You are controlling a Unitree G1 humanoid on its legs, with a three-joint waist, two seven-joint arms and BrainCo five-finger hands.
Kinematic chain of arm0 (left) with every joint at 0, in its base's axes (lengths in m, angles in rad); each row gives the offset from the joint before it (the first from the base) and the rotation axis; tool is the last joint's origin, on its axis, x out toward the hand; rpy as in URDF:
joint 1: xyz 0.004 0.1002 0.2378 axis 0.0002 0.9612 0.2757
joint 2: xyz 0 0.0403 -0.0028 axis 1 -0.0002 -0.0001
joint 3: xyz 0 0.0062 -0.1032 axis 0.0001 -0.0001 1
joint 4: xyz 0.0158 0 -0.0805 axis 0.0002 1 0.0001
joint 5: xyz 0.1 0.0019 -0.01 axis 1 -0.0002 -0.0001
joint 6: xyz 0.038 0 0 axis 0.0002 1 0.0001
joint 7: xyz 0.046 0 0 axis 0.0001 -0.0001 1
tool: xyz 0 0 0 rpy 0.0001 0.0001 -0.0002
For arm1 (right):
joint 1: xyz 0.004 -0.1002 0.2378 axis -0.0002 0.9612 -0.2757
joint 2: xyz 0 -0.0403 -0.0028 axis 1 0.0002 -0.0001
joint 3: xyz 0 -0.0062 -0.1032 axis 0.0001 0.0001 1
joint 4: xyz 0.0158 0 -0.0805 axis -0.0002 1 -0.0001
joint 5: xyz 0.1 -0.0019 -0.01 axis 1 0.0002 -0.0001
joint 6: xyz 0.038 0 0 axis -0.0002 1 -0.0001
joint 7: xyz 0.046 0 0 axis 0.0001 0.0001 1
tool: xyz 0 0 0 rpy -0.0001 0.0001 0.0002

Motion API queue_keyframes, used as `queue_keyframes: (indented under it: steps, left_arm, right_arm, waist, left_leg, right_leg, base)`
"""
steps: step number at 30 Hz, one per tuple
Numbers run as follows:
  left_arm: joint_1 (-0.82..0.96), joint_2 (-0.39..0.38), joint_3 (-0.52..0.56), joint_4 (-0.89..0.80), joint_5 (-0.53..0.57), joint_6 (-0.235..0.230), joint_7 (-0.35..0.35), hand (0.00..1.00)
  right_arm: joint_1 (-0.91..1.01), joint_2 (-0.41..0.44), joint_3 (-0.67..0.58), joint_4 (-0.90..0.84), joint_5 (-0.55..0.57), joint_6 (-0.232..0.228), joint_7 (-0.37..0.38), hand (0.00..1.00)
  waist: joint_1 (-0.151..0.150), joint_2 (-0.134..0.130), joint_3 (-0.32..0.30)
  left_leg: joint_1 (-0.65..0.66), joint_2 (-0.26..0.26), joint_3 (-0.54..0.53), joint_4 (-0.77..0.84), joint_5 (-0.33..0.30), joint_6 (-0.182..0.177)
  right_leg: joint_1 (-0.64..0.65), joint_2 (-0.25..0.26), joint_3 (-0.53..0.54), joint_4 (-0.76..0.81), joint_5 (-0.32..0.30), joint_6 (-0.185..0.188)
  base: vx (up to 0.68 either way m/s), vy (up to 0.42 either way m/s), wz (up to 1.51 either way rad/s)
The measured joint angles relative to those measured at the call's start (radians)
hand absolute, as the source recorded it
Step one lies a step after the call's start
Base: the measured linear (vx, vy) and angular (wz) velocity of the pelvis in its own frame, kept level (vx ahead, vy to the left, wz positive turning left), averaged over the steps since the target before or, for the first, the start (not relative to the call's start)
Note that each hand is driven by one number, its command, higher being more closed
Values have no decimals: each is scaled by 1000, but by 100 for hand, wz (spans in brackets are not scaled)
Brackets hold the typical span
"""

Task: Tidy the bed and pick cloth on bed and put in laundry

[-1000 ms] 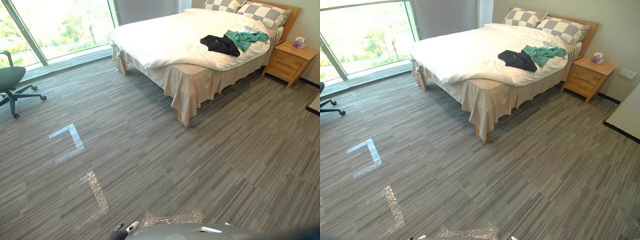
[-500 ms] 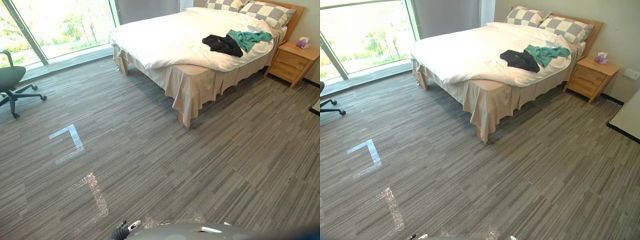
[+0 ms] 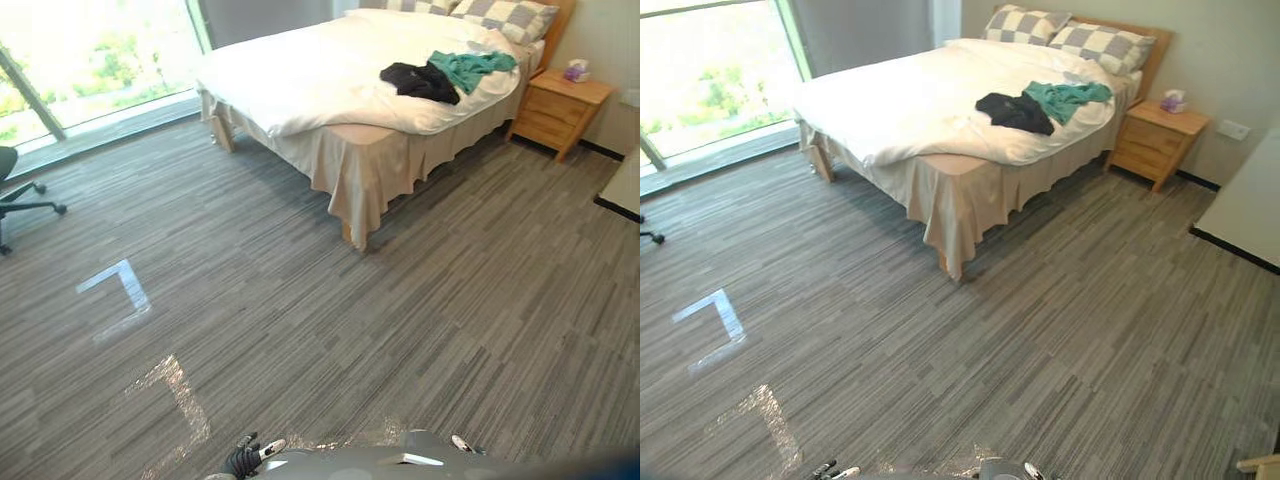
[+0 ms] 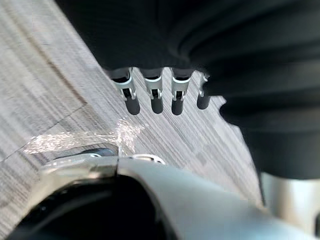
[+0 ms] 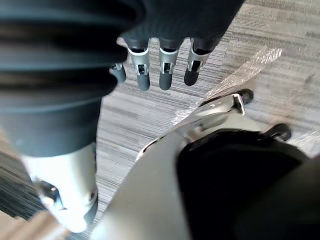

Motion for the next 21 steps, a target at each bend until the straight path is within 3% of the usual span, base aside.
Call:
queue_keyframes:
  steps: [1, 3, 4, 5, 8, 9, 11, 12, 13, 14, 15, 16, 17, 18, 19, 21]
  left_arm:
    - [-1, 3, 0, -2, 0, 8, 0, 0]
    - [-11, 18, -2, -3, 0, 37, 0, 0]
    - [-22, 23, -8, 7, 2, 50, 2, 0]
    - [-25, 26, -27, 13, 27, 59, 1, 0]
    - [-56, 16, -24, 17, 59, 60, 3, 0]
    - [-62, 6, -18, 18, 72, 61, 11, 0]
    - [-62, 8, -16, 19, 78, 60, 22, 0]
    - [-60, 15, -16, 19, 79, 60, 23, 0]
    - [-65, 6, -16, 32, 85, 60, 25, 0]
    - [-70, 4, -17, 39, 94, 60, 24, 0]
    - [-81, 0, -22, 41, 109, 55, 24, 0]
    - [-84, -3, -32, 54, 109, 46, 23, 0]
    - [-87, -2, -38, 57, 108, 44, 22, 0]
    - [-98, -3, -39, 56, 108, 36, 24, 0]
    - [-96, -14, -48, 58, 106, 18, 36, 0]
    - [-98, -21, -47, 58, 74, -23, 45, 0]
  right_arm:
    - [-1, 4, -3, 0, 9, 5, -1, 0]
    - [-2, 13, -21, 7, 41, 19, -2, 0]
    - [-10, 26, -31, 14, 59, 30, -4, 0]
    - [-10, 30, -47, 15, 71, 38, -5, 0]
    - [-28, 26, -68, 12, 71, 38, -6, 0]
    - [-35, 19, -73, 3, 68, 38, -4, 0]
    - [-26, 23, -74, -3, 68, 36, -4, 0]
    - [-18, 32, -75, -4, 68, 36, -4, 0]
    - [-16, 29, -83, -2, 68, 37, -2, 0]
    - [-16, 27, -83, -2, 68, 37, -1, 0]
    - [-22, 19, -87, 2, 68, 38, 1, 0]
    - [-32, 8, -93, 26, 65, 39, 0, 0]
    - [-41, 2, -94, 40, 58, 39, -1, 0]
    - [-53, -6, -94, 55, 39, 39, -2, 0]
    - [-74, -32, -91, 82, -23, 36, -2, 0]
    - [-107, -59, -73, 112, -75, 27, -2, 0]
  waist:
    - [-1, -3, -1]
    - [1, -18, 2]
    - [-1, -21, 8]
    - [-12, -12, 9]
    - [-20, 1, 50]
    - [-22, 18, 60]
    - [-24, 14, 57]
    - [-21, -1, 48]
    - [-28, 11, 46]
    - [-38, 11, 37]
    - [-52, 28, 21]
    - [-51, 37, 19]
    - [-53, 40, 15]
    - [-55, 40, 10]
    - [-54, 62, -1]
    - [-57, 90, 2]
  left_leg:
    - [4, 10, 4, 9, -8, -9]
    - [19, 44, 29, 33, -32, -43]
    - [27, 75, 41, 44, -41, -69]
    - [41, 103, 52, 28, -33, -81]
    - [89, 147, 95, -11, -21, -113]
    - [105, 170, 122, -19, -23, -116]
    - [119, 184, 145, -17, -36, -142]
    - [138, 187, 165, -12, -56, -170]
    - [157, 221, 176, -8, -73, -171]
    - [155, 233, 182, -10, -81, -151]
    - [154, 251, 180, -7, -99, -107]
    - [139, 280, 146, 63, -84, -85]
    - [110, 294, 120, 126, -69, -83]
    - [66, 312, 83, 218, -49, -71]
    - [-49, 340, -7, 459, -3, -72]
    - [-165, 343, -83, 737, -31, -81]
  right_leg:
    - [5, -21, -17, -6, -4, -3]
    - [40, -66, -44, -167, 28, 8]
    - [60, -49, -80, -223, 87, -29]
    - [71, -10, -92, -248, 91, -36]
    - [39, 1, -119, -157, 90, -25]
    - [-19, -13, -120, -48, 65, -2]
    - [-66, -82, -153, -28, 47, -17]
    - [-80, -129, -159, -70, 78, -24]
    - [-84, -108, -172, -26, 39, -71]
    - [-100, -96, -170, -9, 6, -64]
    - [-114, -69, -173, 19, -45, -71]
    - [-115, -35, -172, 21, -77, -96]
    - [-116, -23, -168, 18, -87, -104]
    - [-113, -6, -159, 7, -93, -111]
    - [-87, 38, -140, -54, -87, -139]
    - [-12, 90, -110, -152, -72, -165]
  base:
    - [68, -95, -40]
    - [103, -237, -46]
    - [156, -339, -37]
    - [165, -285, -30]
    - [58, -217, -40]
    - [5, -175, -42]
    - [35, -158, -39]
    - [156, -229, -41]
    - [206, -270, -34]
    - [269, -319, -20]
    - [382, -361, -21]
    - [330, -291, -34]
    - [388, -323, -45]
    - [413, -296, -65]
    - [513, -313, -61]
    - [490, -135, -54]
